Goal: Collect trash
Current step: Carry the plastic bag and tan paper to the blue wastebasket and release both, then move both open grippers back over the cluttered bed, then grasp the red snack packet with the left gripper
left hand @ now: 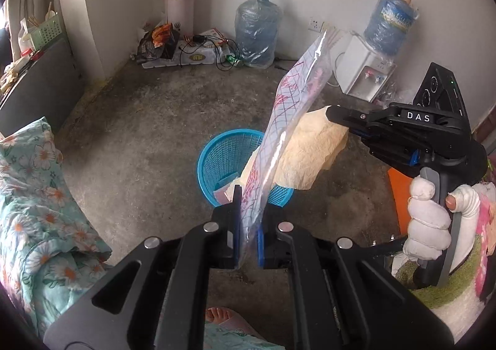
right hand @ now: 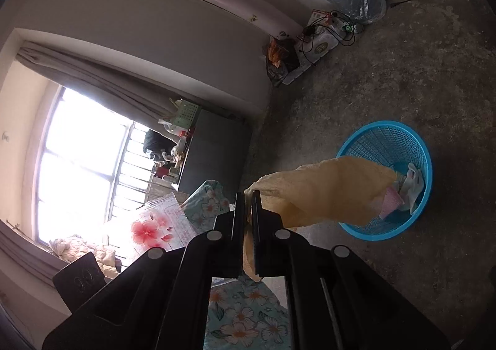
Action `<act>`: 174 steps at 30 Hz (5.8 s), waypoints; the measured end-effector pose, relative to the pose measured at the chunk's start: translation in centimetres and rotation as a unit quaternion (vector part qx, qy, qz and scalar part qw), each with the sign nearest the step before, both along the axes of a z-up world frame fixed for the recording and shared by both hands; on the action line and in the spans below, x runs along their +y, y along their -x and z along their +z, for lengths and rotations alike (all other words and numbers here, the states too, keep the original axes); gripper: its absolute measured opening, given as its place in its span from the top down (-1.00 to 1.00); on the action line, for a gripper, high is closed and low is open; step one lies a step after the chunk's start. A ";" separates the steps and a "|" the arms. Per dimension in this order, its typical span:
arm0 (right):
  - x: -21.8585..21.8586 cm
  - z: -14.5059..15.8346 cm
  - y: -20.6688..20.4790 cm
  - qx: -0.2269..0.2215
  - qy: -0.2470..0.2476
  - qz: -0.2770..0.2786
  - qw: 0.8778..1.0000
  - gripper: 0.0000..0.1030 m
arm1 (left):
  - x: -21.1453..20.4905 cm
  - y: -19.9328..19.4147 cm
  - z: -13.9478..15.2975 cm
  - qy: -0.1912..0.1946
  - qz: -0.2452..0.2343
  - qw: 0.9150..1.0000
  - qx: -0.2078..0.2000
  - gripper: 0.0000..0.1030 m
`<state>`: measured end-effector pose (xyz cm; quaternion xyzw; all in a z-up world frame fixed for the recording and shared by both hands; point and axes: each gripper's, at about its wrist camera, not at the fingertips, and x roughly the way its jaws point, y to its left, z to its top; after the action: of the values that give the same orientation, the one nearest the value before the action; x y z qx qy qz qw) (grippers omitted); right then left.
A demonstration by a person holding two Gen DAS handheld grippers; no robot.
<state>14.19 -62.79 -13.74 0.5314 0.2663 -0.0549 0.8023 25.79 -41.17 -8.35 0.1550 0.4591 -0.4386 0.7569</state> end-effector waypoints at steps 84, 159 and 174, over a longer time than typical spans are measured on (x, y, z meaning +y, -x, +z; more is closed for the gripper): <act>48.9 13.9 -0.1 -0.068 0.278 0.362 0.887 -0.87 | 66.6 -2.0 10.4 0.229 0.454 0.860 0.049 -0.82; 68.0 8.6 -11.5 0.103 0.129 0.573 0.803 -0.57 | 81.5 23.5 10.5 0.390 0.523 0.755 -0.064 1.00; 70.7 7.4 -12.0 0.153 0.135 0.612 0.764 -0.15 | 77.9 21.9 3.0 0.336 0.529 0.779 0.015 1.00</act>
<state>26.19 7.88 -6.38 0.1263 0.6441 0.3317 0.6776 3.94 36.68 -5.35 -0.3832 0.3036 -0.0979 0.8668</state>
